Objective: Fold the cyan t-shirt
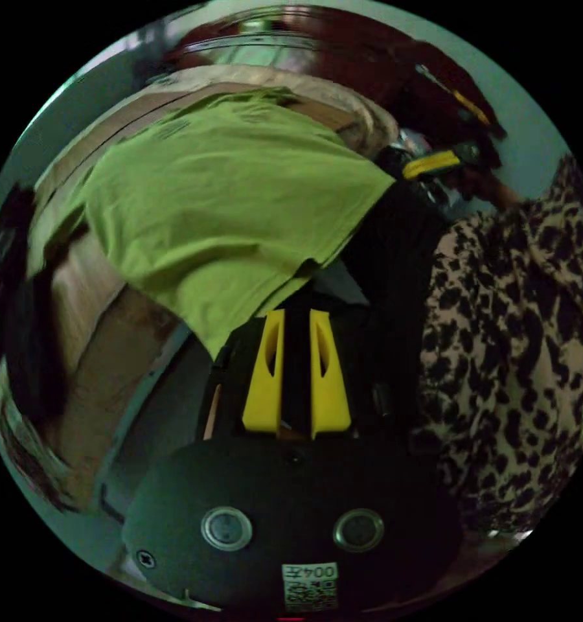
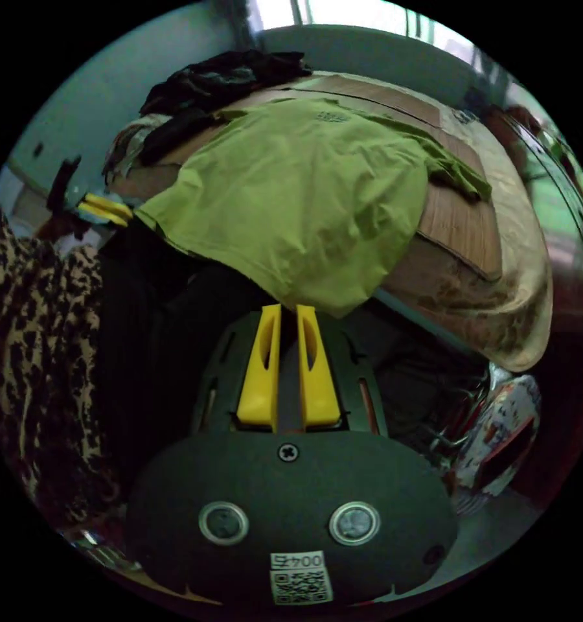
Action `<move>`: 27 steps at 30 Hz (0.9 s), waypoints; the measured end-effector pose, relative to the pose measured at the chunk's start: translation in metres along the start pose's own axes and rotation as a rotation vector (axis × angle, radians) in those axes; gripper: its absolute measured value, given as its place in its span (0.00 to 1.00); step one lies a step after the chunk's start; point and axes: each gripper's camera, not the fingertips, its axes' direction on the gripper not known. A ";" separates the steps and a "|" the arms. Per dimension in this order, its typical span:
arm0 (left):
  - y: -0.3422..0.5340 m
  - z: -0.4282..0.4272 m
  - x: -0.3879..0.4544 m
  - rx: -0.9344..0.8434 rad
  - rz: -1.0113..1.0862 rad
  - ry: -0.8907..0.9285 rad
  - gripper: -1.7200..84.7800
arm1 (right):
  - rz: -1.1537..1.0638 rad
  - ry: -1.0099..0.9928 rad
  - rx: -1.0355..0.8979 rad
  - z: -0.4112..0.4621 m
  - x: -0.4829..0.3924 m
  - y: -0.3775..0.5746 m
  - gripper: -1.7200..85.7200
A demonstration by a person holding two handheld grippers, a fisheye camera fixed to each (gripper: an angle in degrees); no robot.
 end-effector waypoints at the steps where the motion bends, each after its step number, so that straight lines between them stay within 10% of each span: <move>1: 0.010 -0.001 -0.019 0.030 -0.077 0.038 0.10 | 0.071 -0.043 0.049 -0.001 0.014 0.007 0.08; 8: 0.119 0.034 -0.173 0.381 -0.758 0.544 0.13 | 0.318 -0.249 0.244 0.015 0.066 0.032 0.06; 27: 0.158 0.099 -0.226 0.304 -0.829 0.602 0.04 | 0.350 -0.247 0.185 0.103 0.092 0.047 0.01</move>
